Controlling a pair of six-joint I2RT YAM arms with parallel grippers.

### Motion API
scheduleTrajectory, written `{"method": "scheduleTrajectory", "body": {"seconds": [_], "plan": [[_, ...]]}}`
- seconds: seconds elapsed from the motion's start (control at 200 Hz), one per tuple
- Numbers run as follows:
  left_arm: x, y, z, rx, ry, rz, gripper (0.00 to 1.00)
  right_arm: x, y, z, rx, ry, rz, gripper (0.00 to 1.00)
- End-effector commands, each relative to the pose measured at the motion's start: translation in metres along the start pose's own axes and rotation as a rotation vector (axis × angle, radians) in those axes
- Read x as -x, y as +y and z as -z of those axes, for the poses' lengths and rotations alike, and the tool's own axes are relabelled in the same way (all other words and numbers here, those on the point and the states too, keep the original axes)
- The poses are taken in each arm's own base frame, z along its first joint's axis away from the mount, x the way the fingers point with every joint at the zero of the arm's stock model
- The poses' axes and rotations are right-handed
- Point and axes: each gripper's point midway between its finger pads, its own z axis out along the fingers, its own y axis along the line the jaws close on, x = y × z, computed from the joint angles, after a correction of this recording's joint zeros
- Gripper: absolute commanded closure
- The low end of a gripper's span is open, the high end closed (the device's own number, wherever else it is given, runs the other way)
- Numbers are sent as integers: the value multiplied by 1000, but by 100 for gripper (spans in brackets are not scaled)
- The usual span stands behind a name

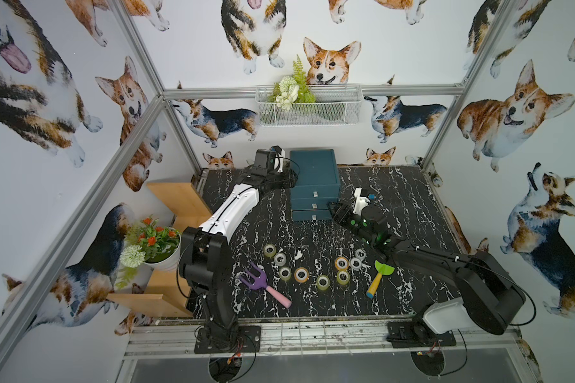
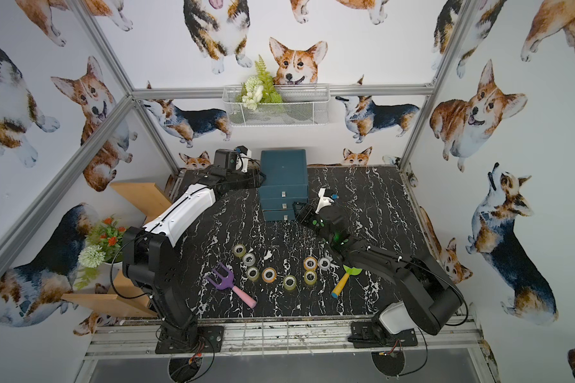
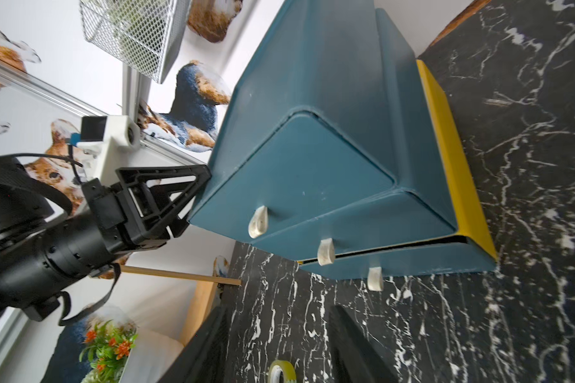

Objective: Place the transparent tape into the drawer according to color
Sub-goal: Open the drawer in the storage box.

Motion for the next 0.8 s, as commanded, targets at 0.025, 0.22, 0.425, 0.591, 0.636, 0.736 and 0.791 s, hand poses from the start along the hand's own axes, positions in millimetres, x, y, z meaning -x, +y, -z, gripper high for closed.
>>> {"method": "scheduleTrajectory", "body": {"seconds": [0.025, 0.22, 0.425, 0.591, 0.636, 0.736, 0.791], "plan": [[-11, 11, -4, 46, 30, -5, 47, 1, 25, -7, 120, -2, -85, 46], [-13, 15, -5, 61, 34, -14, 49, -6, 25, -24, 150, 27, -175, 46], [-14, 16, -5, 69, 36, -19, 49, -7, 36, -44, 189, 45, -213, 51], [-13, 17, -3, 77, 32, -26, 49, -9, 37, -56, 192, 58, -240, 54], [-14, 18, -4, 76, 35, -26, 49, -11, 36, -58, 191, 63, -252, 55], [-15, 17, -5, 72, 38, -25, 49, -14, 30, -62, 188, 66, -277, 58], [-15, 17, -6, 73, 40, -26, 49, -15, 28, -63, 181, 67, -279, 59]]}}
